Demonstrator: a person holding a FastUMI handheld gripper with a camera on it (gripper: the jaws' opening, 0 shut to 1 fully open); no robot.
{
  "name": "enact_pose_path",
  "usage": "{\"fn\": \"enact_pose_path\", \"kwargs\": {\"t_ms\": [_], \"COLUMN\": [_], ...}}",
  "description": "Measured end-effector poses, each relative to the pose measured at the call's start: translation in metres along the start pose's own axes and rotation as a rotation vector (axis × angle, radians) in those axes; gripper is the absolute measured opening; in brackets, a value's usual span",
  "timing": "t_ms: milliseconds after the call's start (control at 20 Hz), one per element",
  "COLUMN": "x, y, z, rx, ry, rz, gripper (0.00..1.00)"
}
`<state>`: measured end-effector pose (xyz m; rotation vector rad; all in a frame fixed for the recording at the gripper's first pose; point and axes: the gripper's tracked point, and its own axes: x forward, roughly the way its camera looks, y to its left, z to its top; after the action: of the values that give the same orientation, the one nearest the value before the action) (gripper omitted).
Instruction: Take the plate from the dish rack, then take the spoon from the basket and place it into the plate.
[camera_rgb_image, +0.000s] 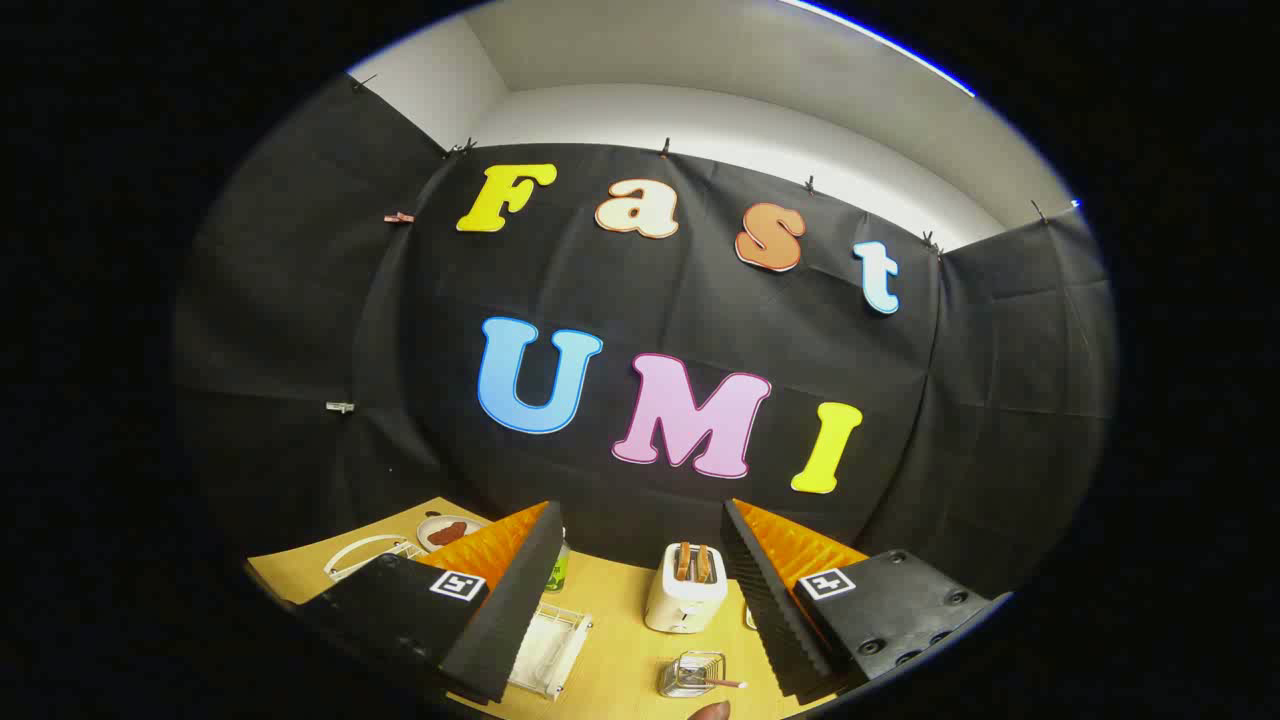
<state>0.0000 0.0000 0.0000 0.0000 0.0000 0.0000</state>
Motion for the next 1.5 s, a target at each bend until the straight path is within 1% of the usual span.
{"fn": "enact_pose_path", "kwargs": {"t_ms": [600,800,950,1100,1250,1350,1500], "x": [0.012,0.021,0.033,0.049,0.059,0.065,0.079], "y": [0.006,0.016,0.032,0.058,0.084,0.102,0.128], "z": [-0.007,-0.011,-0.023,-0.049,-0.096,-0.132,-0.177], "rx": [0.019,0.026,0.018,0.024,0.088,0.131,0.22], "ry": [0.04,0.062,0.109,0.223,0.422,0.558,0.701], "rz": [-0.003,0.01,0.046,0.117,0.163,0.171,0.16], "gripper": [0.97,0.97,0.97,0.97,0.96,0.96,0.95]}}
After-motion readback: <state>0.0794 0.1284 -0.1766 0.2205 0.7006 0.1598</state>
